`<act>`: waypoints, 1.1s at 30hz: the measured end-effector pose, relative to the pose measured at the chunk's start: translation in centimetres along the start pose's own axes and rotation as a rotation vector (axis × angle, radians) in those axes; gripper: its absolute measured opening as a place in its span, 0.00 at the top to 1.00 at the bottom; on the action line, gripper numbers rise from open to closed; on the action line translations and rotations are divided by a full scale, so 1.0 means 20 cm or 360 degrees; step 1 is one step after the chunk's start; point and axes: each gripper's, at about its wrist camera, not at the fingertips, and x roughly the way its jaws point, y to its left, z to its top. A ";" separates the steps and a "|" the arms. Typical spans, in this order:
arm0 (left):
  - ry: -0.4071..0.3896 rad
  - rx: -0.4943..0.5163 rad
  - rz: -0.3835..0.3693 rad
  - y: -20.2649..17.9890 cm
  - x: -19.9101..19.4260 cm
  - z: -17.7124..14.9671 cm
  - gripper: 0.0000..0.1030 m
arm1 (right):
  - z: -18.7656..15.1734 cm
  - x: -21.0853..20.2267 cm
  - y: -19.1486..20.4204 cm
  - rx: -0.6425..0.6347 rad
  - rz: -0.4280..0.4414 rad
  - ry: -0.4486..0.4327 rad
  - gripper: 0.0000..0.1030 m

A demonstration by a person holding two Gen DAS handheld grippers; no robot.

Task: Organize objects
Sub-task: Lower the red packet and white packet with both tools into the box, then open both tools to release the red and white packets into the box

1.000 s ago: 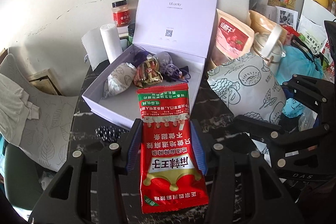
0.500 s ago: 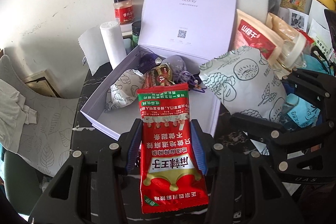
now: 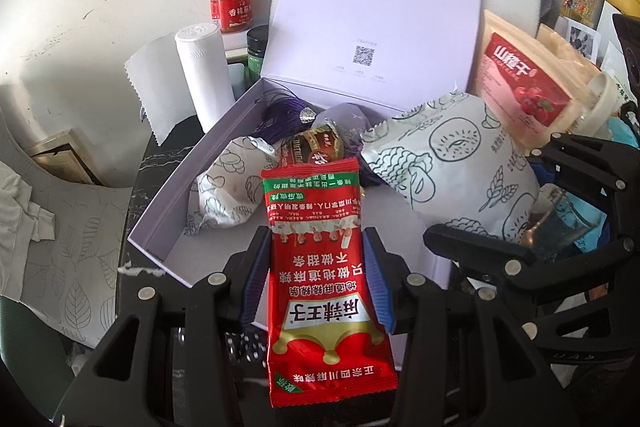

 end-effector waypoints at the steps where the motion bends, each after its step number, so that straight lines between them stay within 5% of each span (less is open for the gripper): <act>1: 0.0004 -0.0003 -0.0001 0.01 0.02 0.01 0.58 | 0.01 0.01 -0.01 0.0002 0.0001 0.0002 0.44; 33: 0.0086 -0.0072 -0.0088 0.10 0.31 0.03 0.57 | -0.01 0.32 -0.06 -0.0004 0.0010 0.0156 0.43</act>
